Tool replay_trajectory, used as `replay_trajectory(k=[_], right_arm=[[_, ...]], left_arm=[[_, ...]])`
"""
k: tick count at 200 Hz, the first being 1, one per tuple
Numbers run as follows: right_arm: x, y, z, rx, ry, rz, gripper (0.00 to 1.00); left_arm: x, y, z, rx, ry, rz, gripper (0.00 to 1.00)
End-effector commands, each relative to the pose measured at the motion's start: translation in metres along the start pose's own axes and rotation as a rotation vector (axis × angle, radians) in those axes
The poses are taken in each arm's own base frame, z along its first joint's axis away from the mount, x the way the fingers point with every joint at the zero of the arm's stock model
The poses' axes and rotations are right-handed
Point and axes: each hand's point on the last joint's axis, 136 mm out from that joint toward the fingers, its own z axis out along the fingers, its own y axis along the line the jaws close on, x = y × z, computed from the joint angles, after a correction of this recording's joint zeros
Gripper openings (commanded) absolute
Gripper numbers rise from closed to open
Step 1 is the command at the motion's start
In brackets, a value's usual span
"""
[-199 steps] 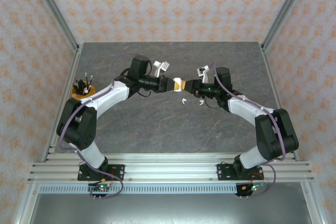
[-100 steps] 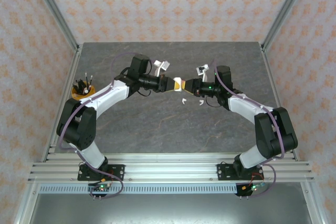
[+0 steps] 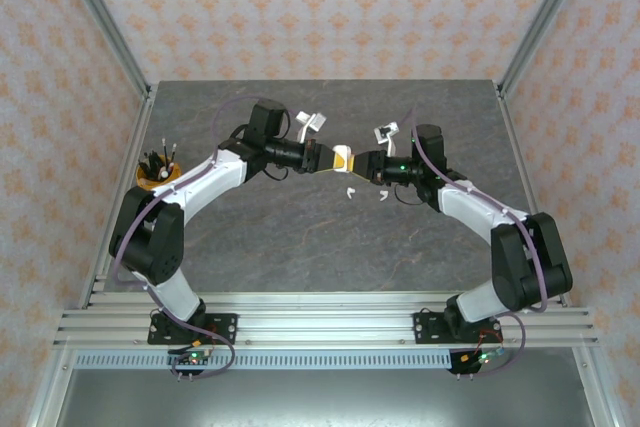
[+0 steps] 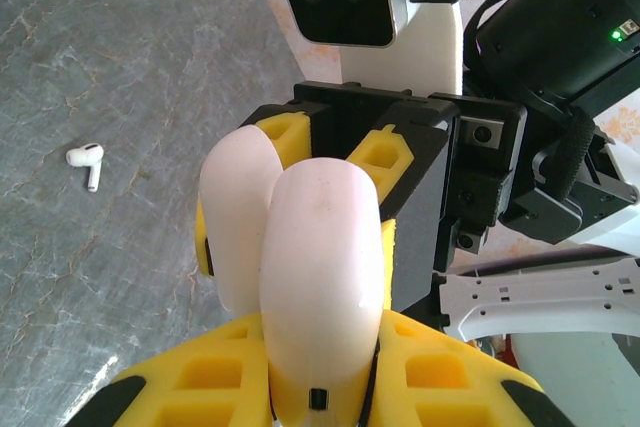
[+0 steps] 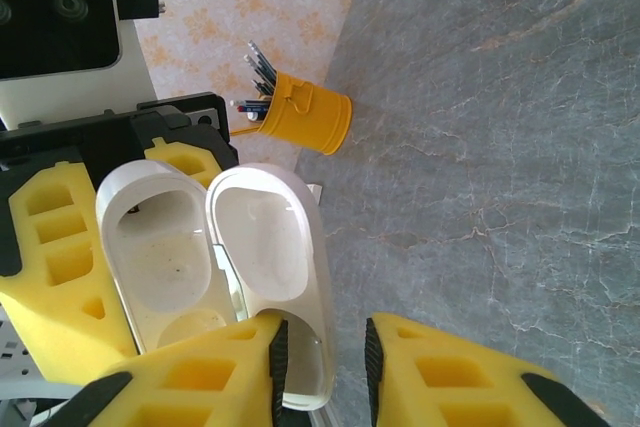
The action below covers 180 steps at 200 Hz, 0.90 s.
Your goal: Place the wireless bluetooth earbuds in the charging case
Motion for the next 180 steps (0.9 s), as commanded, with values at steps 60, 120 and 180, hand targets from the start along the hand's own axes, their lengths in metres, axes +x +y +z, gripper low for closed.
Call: replay_trajectory(k=[60, 120, 180], right_arm=[[-0.015, 0.017, 0.005, -0.034, -0.006, -0.069, 0.17], [-0.021, 0.021, 0.004, -0.019, -0.017, -0.074, 0.01], [-0.021, 0.009, -0.004, 0.107, -0.041, -0.074, 0.0]], left_arm=[[-0.003, -0.019, 0.007, 0.058, 0.032, 0.083, 0.03], [0.004, -0.006, 0.01, 0.03, 0.052, 0.065, 0.15], [-0.002, 0.008, 0.007, -0.041, 0.017, 0.06, 0.57]])
